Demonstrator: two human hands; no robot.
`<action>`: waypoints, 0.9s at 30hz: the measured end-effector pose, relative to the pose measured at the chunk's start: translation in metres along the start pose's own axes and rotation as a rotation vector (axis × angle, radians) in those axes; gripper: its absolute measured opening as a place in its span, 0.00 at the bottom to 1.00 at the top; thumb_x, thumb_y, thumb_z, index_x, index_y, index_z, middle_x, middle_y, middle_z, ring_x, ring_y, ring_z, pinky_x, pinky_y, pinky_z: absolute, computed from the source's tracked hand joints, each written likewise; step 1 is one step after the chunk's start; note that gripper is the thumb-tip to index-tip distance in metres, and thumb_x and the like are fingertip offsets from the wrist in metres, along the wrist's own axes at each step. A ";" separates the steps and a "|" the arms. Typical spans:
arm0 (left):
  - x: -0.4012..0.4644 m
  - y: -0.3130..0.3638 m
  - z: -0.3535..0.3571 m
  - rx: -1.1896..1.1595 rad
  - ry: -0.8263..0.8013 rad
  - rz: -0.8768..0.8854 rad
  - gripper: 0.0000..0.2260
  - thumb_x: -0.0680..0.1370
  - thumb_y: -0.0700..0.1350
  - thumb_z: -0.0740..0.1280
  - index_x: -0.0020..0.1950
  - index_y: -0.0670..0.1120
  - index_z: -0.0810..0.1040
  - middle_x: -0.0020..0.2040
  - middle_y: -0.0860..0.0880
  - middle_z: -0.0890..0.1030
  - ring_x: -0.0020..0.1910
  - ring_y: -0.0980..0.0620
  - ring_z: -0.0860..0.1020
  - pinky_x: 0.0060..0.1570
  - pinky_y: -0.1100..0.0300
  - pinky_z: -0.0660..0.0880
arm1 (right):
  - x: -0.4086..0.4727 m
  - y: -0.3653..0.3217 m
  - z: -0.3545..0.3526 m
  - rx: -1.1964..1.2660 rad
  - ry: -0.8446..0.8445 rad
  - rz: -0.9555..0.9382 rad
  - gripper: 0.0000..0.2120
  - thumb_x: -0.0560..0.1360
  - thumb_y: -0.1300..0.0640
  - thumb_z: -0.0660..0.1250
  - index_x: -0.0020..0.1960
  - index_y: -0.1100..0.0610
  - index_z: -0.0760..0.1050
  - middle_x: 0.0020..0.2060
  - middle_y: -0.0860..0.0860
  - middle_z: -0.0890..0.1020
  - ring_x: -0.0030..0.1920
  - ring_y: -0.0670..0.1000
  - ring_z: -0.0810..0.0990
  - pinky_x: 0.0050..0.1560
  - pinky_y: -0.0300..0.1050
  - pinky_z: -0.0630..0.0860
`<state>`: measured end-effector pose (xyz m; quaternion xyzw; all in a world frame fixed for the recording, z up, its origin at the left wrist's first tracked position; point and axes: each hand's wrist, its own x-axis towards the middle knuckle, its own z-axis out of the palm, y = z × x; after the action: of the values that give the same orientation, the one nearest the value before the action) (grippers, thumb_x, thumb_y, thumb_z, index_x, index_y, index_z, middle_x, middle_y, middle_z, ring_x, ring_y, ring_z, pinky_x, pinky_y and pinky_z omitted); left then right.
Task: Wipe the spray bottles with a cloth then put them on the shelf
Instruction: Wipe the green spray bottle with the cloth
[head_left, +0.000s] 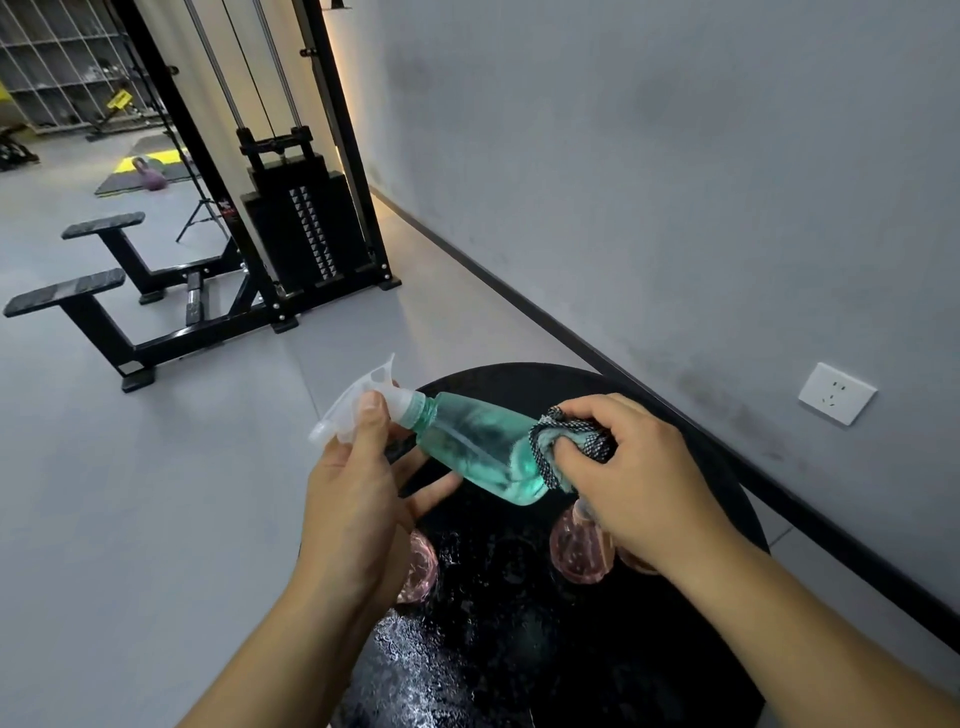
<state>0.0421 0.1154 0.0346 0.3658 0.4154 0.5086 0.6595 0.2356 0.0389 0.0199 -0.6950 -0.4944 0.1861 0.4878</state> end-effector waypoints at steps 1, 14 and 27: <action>-0.001 0.000 0.000 -0.003 -0.003 0.000 0.18 0.85 0.57 0.62 0.67 0.47 0.80 0.63 0.42 0.85 0.60 0.39 0.86 0.46 0.46 0.86 | -0.001 -0.001 0.000 0.005 0.000 -0.002 0.11 0.77 0.56 0.72 0.56 0.44 0.82 0.51 0.34 0.80 0.38 0.40 0.82 0.43 0.34 0.75; -0.005 -0.005 0.001 0.099 -0.187 0.037 0.15 0.84 0.53 0.63 0.64 0.47 0.82 0.60 0.47 0.87 0.60 0.45 0.86 0.49 0.46 0.86 | -0.001 -0.013 -0.003 -0.002 -0.046 -0.027 0.12 0.78 0.54 0.72 0.60 0.44 0.82 0.52 0.36 0.82 0.44 0.36 0.81 0.44 0.27 0.72; -0.011 -0.005 0.002 0.206 -0.316 0.060 0.14 0.86 0.50 0.60 0.62 0.45 0.82 0.59 0.46 0.87 0.59 0.48 0.86 0.52 0.45 0.85 | 0.000 -0.017 -0.009 0.012 -0.065 0.008 0.12 0.78 0.53 0.72 0.61 0.44 0.81 0.46 0.40 0.84 0.30 0.35 0.77 0.36 0.27 0.70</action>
<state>0.0444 0.1031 0.0325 0.5187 0.3454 0.4190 0.6604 0.2336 0.0350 0.0386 -0.6876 -0.5061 0.2136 0.4747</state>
